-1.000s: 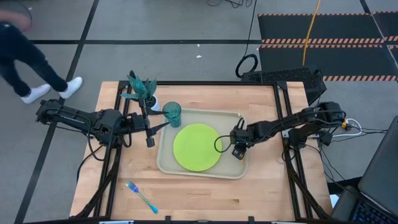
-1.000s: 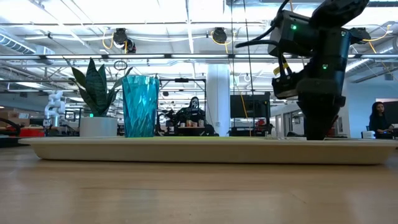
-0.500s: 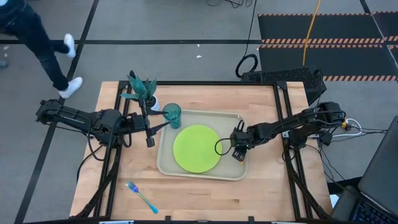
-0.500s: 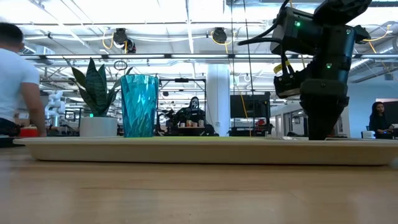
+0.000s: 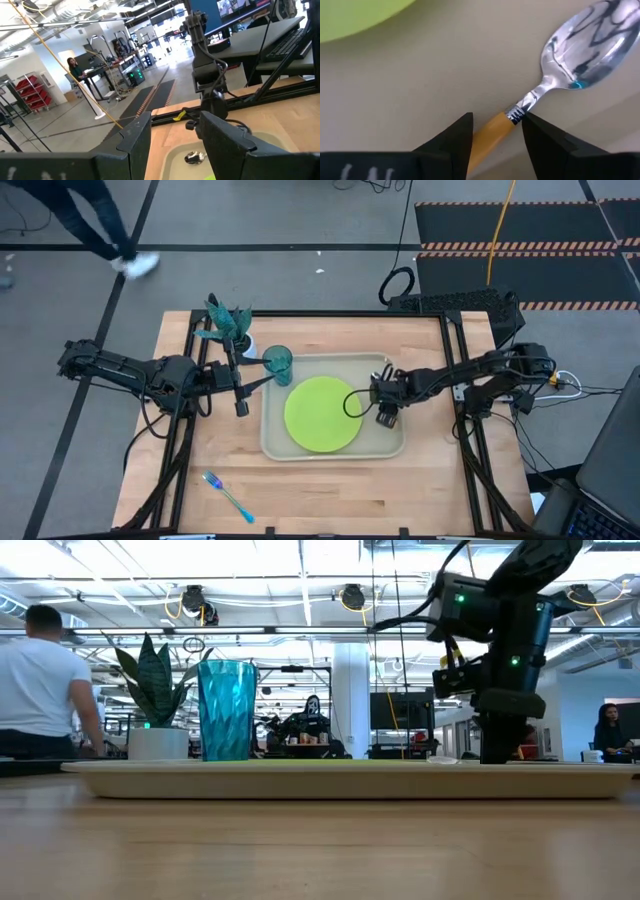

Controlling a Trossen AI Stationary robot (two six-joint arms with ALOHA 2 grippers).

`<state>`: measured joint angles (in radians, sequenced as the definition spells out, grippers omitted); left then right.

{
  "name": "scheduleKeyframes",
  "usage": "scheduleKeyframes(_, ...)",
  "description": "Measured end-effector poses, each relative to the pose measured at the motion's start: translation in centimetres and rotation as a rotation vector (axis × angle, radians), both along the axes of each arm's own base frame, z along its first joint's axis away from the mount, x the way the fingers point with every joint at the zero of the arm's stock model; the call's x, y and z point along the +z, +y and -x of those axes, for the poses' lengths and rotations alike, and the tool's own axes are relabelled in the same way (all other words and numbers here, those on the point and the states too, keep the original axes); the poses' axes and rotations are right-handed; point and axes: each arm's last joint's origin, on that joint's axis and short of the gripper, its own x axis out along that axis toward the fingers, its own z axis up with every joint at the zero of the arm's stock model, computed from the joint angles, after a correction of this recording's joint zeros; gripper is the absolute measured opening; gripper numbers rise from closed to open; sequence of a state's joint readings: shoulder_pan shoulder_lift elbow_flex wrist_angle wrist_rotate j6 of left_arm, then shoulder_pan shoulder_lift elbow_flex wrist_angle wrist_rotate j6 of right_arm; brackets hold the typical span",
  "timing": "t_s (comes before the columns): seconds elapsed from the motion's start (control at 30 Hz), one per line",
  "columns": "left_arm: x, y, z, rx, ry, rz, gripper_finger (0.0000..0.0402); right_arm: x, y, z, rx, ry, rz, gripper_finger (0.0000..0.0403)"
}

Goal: Pick and place plate/cup/fork/spoon on tray
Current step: Put the orange spoon to the right side of the green plate on the food tray

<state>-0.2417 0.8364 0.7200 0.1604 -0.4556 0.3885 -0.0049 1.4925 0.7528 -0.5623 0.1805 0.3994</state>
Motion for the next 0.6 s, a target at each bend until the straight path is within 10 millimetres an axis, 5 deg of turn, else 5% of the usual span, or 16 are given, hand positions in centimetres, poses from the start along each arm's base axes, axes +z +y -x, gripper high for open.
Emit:
scheduleKeyframes(0.37,0.0,0.0,0.0,0.000,0.001,0.000,0.0172,0.4,-0.2,0.0,-0.116,0.008,-0.070,0.0113)
scheduleKeyframes(0.6,0.0,0.0,0.0,0.000,0.000,0.000,0.0172,1.0,-0.2,-0.4,-0.139,0.005,-0.074,0.0050)
